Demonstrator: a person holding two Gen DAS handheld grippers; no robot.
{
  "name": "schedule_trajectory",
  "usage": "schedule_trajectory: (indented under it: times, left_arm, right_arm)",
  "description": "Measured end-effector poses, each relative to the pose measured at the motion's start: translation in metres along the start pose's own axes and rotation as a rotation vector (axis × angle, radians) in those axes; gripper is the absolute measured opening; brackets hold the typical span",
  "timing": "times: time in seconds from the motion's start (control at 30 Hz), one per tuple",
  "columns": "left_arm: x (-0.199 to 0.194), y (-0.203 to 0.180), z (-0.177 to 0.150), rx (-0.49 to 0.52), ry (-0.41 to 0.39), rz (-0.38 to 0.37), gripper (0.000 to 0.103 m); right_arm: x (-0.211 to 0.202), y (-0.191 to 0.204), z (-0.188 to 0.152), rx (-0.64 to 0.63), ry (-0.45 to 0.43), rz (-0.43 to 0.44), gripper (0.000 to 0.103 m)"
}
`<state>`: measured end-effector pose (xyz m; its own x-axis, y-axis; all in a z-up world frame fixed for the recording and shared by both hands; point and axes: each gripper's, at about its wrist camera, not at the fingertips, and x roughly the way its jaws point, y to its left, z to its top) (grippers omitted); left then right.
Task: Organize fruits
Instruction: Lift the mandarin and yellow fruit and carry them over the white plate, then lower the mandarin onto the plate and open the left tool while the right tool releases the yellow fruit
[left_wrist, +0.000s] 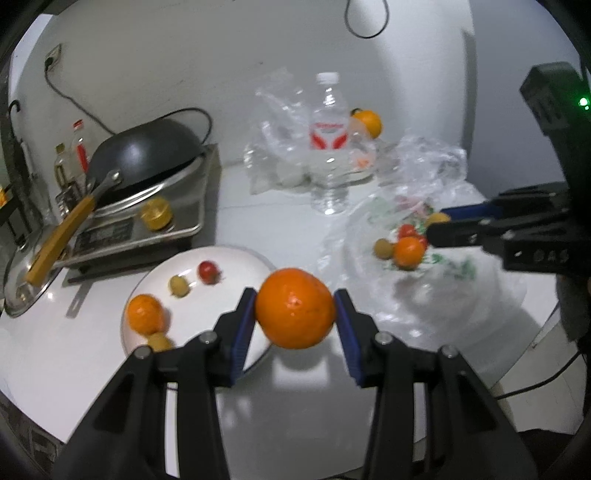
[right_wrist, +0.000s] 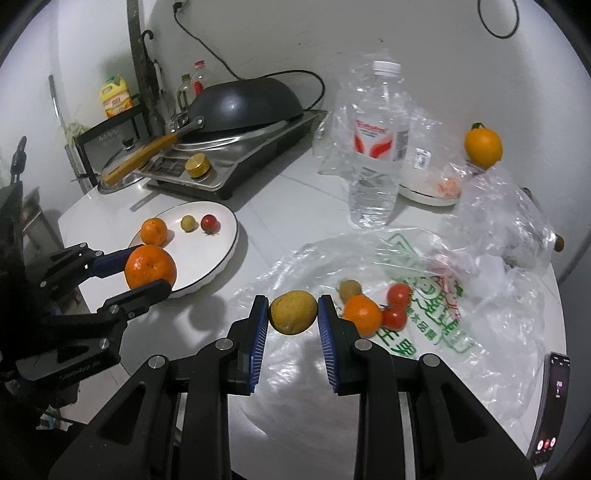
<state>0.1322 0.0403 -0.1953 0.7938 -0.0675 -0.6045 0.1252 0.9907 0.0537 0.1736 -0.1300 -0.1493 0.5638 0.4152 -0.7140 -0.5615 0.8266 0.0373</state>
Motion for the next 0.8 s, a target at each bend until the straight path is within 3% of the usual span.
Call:
schedule_trajectory:
  times: [0.2,0.8]
  left_arm:
    - [0.009,0.037,-0.021,-0.026,0.032,0.081,0.044]
    - [0.032,0.067,-0.038,-0.061,0.084,0.069,0.044]
  right_arm:
    - [0.005,0.014,0.006,-0.030,0.008,0.000,0.029]
    - [0.033,0.038,0.017,-0.058,0.048,0.013,0.029]
